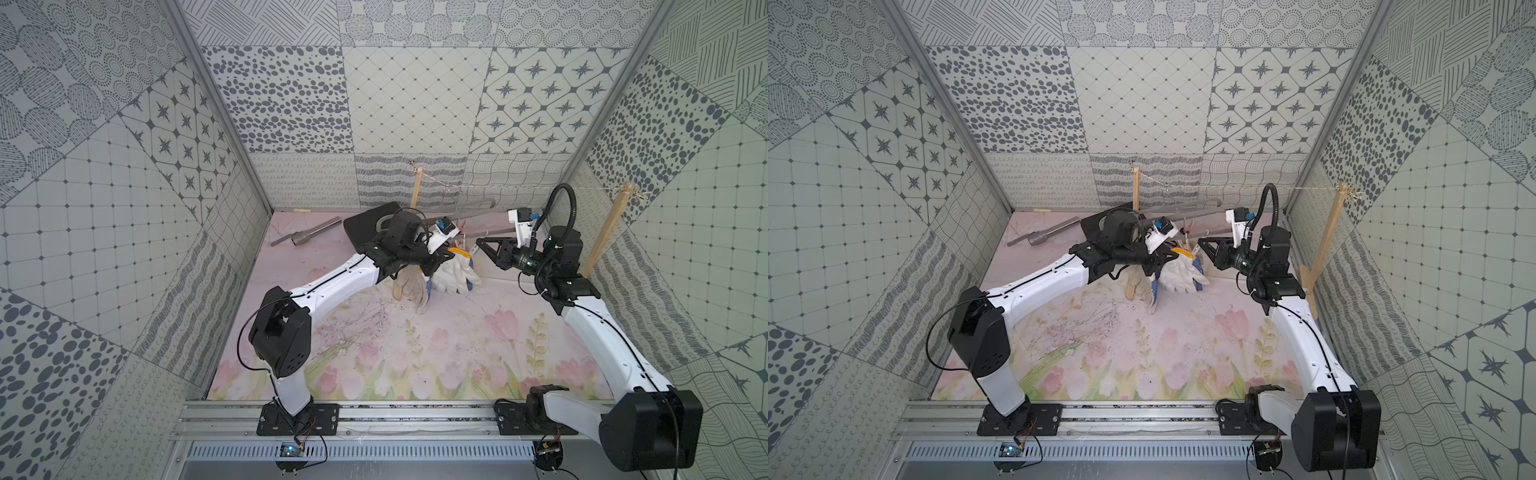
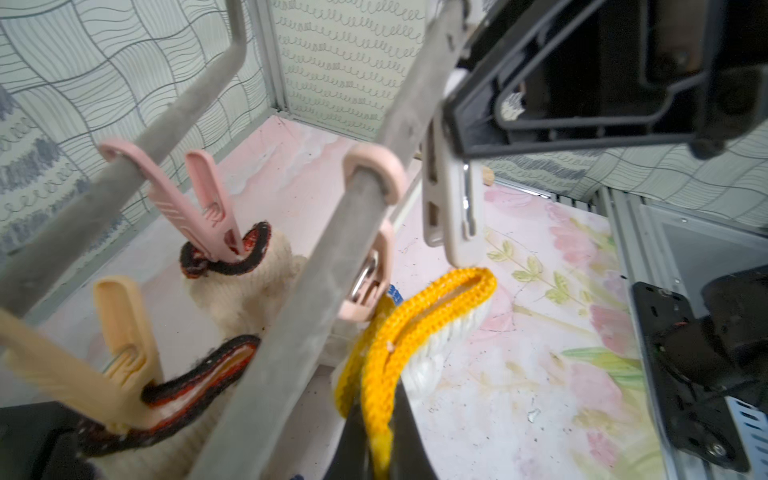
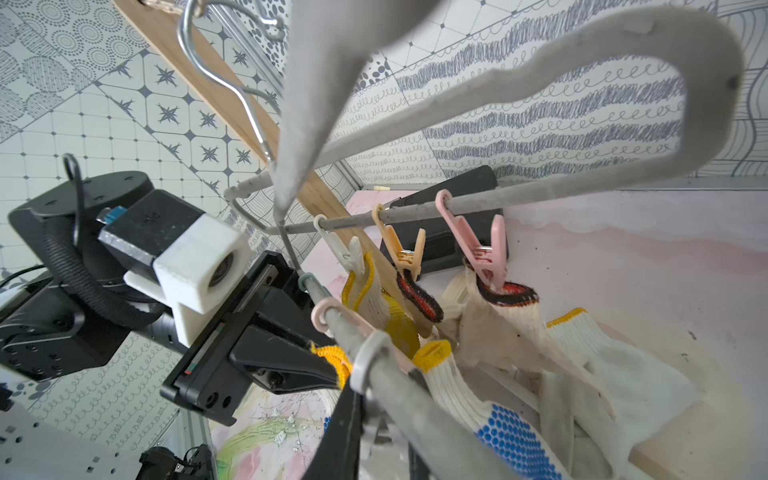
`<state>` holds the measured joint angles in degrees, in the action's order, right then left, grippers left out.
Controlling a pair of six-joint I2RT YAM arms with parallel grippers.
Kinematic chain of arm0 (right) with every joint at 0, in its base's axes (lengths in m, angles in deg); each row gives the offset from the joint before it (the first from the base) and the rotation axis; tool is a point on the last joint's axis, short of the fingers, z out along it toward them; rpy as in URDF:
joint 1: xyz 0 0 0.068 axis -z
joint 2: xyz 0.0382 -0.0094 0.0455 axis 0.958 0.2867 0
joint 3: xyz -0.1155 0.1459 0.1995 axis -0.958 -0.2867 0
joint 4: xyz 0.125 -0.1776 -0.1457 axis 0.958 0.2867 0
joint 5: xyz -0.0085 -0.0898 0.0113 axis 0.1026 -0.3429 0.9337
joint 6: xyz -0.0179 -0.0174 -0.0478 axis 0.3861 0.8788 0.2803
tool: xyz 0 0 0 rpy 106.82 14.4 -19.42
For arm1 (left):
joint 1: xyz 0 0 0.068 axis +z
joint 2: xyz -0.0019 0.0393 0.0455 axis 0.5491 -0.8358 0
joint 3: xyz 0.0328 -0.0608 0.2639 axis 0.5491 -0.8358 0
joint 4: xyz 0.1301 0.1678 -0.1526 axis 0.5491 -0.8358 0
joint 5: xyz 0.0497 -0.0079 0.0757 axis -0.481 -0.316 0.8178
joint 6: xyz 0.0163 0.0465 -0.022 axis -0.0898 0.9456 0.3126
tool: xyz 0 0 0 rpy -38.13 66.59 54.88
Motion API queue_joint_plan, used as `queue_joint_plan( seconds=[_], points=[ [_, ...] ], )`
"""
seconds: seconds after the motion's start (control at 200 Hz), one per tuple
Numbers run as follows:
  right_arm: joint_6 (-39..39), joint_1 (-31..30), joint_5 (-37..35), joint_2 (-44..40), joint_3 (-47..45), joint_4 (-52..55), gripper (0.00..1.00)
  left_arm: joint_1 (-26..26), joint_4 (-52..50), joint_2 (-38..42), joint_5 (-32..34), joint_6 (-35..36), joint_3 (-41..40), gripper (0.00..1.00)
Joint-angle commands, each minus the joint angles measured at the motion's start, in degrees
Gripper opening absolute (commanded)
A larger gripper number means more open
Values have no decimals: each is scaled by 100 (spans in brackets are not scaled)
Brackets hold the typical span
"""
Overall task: Clip the gloves onto a hanger to dry
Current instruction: Clamp the glove onto the hanger.
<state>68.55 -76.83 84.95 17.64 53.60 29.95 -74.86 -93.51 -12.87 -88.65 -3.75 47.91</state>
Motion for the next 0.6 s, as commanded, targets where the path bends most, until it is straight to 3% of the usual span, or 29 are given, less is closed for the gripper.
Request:
queue_joint_plan(
  seconds=[0.0,0.595],
  points=[
    [217,-29,680,4,37,-505,1,61,-597,-121,-1537,246,237,0],
    [127,-29,1057,152,126,-505,2,12,-1594,-698,-983,24,1264,0]
  ],
)
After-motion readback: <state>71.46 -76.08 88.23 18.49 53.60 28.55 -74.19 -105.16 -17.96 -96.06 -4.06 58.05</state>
